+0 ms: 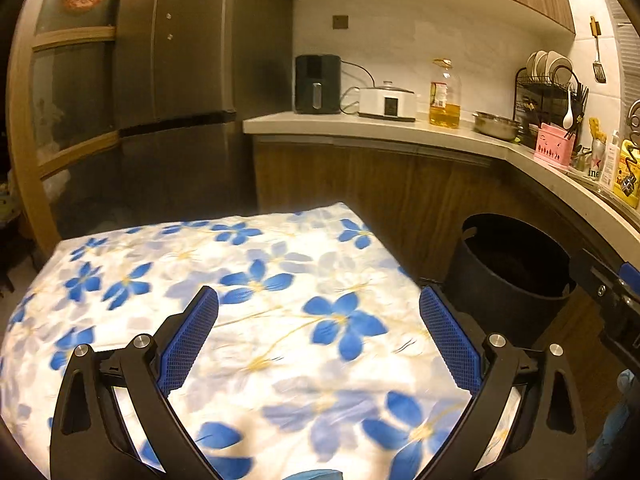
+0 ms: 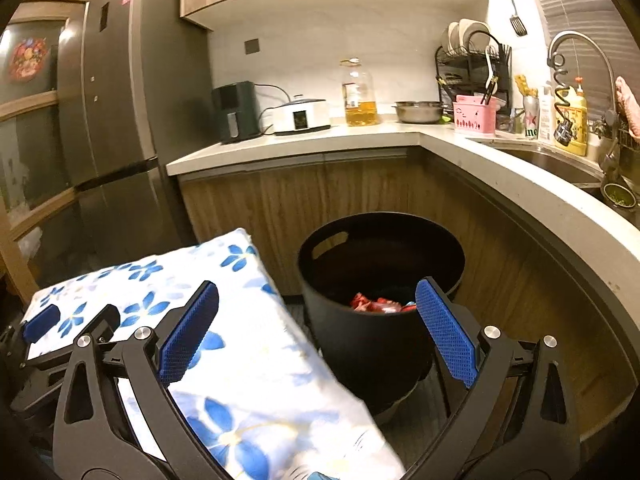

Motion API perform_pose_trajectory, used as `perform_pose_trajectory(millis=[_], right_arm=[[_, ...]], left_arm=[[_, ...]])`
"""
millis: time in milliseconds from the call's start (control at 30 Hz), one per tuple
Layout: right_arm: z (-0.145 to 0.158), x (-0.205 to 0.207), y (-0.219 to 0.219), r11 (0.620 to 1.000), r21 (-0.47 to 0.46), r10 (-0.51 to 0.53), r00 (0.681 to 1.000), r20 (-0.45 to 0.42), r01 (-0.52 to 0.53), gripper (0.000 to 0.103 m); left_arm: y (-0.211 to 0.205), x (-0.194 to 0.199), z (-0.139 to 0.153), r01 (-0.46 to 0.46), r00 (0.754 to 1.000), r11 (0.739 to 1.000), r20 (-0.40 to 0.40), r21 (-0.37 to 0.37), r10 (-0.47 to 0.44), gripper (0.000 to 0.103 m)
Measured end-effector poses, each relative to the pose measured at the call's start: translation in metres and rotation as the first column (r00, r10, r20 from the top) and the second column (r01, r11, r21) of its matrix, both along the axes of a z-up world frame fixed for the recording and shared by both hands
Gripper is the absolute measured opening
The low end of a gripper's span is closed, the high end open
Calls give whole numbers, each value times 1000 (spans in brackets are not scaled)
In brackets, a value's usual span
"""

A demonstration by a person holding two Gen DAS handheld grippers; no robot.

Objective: Collect trash

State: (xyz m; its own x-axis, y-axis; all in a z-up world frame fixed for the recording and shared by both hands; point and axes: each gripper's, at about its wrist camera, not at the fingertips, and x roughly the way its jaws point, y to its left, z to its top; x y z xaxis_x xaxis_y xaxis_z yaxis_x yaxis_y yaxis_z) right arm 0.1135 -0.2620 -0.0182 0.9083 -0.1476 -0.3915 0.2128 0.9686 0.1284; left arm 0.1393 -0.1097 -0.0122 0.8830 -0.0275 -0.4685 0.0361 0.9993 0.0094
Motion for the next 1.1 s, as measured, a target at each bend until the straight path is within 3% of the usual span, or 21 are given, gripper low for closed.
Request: perform_pose_trajectory(millis=[467,1100], right_arm=[[10,-69,71,995,-97,4,1000,9,-4,98],[22,-110,98,995,-101,-8,999,45,12,98]], left_arm=[[57,-72,8,-29,999,999,44,-21,30,96],[79,-113,14,-17,997,999,78,-37,20,96]])
